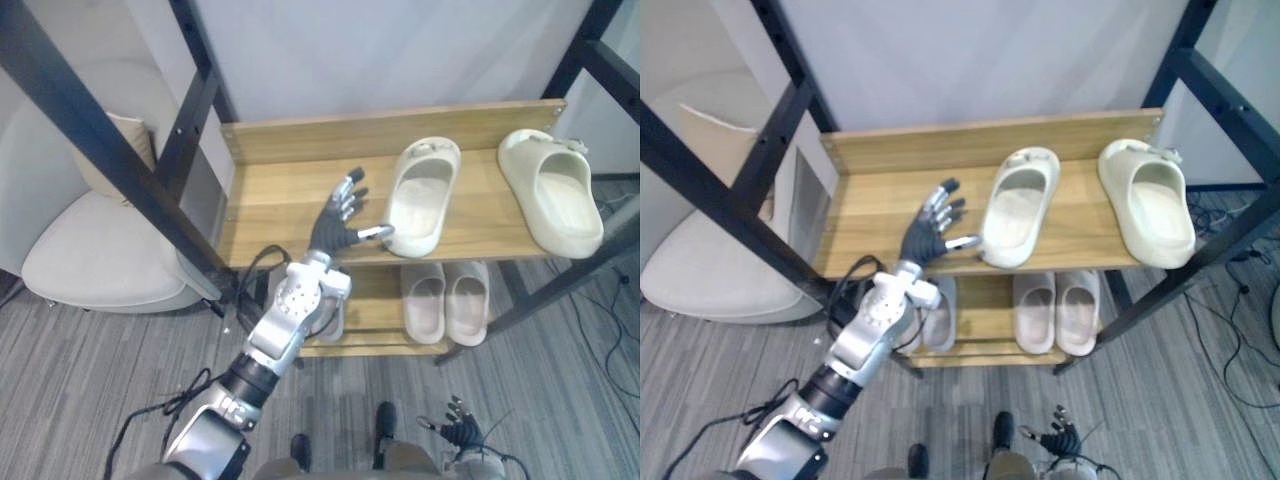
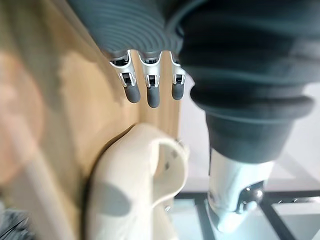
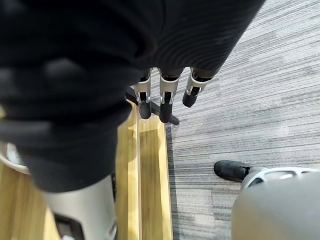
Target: Organize the slippers on the shoe rack
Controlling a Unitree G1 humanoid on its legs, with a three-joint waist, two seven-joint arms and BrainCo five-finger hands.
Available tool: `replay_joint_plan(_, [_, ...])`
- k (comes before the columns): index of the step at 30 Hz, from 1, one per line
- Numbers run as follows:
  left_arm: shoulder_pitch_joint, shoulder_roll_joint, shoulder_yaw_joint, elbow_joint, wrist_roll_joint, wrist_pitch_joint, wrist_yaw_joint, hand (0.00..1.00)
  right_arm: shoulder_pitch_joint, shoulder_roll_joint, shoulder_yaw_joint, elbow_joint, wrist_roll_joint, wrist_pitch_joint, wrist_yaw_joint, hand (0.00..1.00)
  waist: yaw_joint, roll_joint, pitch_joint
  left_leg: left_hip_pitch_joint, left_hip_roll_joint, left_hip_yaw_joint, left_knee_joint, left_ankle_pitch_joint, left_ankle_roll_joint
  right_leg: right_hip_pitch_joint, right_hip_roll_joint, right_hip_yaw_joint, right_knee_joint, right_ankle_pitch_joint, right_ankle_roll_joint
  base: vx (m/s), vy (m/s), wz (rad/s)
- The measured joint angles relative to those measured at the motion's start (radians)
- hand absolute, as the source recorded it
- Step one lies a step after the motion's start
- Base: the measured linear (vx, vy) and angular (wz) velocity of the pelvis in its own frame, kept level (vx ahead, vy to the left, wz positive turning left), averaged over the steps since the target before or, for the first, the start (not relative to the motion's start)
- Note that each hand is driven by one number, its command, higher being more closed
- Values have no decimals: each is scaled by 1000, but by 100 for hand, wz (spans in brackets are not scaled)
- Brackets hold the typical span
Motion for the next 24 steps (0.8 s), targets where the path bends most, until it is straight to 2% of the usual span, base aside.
replay_joint_plan(10, [-61, -14, -37, 92, 12, -27, 1, 0, -15, -16, 33, 18, -1, 2, -2, 0, -9, -7, -3, 28, 16, 16, -11, -11, -9, 5, 16, 13, 0, -6, 0, 33, -6, -6])
replay_joint_plan(13, [-96, -29, -62, 143, 12, -28, 3, 0, -14, -17, 35, 16, -3, 2, -2, 0, -15, -16, -2, 31, 18, 22, -12, -19, -12, 11, 17, 26, 0, -10, 0, 1, 9, -7])
replay_joint_plan(17, [-169, -93, -88, 211, 34, -31, 5, 0, -5, -14, 45, -2, -5, 2, 1, 0, -14, -32, -8, -1, 16, 46, 5, -24, -9, -26, 15, 41, 6, -9, -2, 12, 9, -11])
replay_joint_plan(24, [-232, -173, -118, 287, 50, -30, 9, 0, 19, -14, 72, -62, -5, 5, 4, 0, -18, -36, -6, -2, 15, 70, 6, -24, -8, -42, 15, 61, 8, -8, -3, 36, 5, -10])
